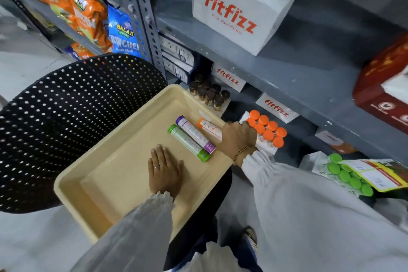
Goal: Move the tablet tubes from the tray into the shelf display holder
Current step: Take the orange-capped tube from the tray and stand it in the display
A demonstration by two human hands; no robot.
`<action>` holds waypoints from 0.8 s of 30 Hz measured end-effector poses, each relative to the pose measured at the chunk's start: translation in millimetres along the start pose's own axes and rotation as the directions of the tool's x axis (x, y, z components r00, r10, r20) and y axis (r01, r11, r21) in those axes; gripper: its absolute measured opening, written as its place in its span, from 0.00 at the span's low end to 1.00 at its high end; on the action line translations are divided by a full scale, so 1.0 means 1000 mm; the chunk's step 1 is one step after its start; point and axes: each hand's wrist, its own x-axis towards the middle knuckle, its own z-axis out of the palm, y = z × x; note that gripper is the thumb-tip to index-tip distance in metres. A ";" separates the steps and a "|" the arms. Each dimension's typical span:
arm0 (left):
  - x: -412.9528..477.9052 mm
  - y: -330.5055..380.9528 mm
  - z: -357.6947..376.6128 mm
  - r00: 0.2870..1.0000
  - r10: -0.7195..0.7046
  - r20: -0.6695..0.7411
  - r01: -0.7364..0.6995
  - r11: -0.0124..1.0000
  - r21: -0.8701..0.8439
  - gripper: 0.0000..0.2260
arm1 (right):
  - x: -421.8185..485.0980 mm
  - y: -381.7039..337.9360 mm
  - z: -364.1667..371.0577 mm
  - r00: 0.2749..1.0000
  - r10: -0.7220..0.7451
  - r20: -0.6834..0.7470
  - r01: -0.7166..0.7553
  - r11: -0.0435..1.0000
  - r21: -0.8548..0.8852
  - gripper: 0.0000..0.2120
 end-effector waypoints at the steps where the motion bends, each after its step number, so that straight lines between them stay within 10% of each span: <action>1: 0.001 0.000 -0.004 0.999 -0.012 0.037 0.011 1.000 0.016 0.28 | -0.005 0.002 -0.009 1.000 -0.002 -0.025 0.003 0.999 0.036 0.21; 8: -0.002 0.024 -0.037 0.977 0.213 0.022 -0.213 0.961 0.175 0.26 | -0.043 0.025 -0.076 0.990 -0.030 -0.134 0.057 0.978 0.198 0.07; 17: 0.000 0.042 -0.036 0.933 0.358 0.027 -0.354 0.906 0.232 0.23 | -0.073 0.066 -0.116 0.959 0.008 -0.284 0.071 0.961 0.266 0.12; 21: 0.003 0.076 -0.073 0.898 0.403 -0.175 -0.385 0.914 0.128 0.25 | -0.086 0.079 -0.142 0.937 0.002 -0.348 0.102 0.954 0.281 0.16; 24: 0.005 0.138 -0.128 0.741 0.544 -0.392 -0.560 0.824 0.084 0.24 | -0.100 0.095 -0.178 0.918 -0.022 -0.397 0.133 0.958 0.256 0.14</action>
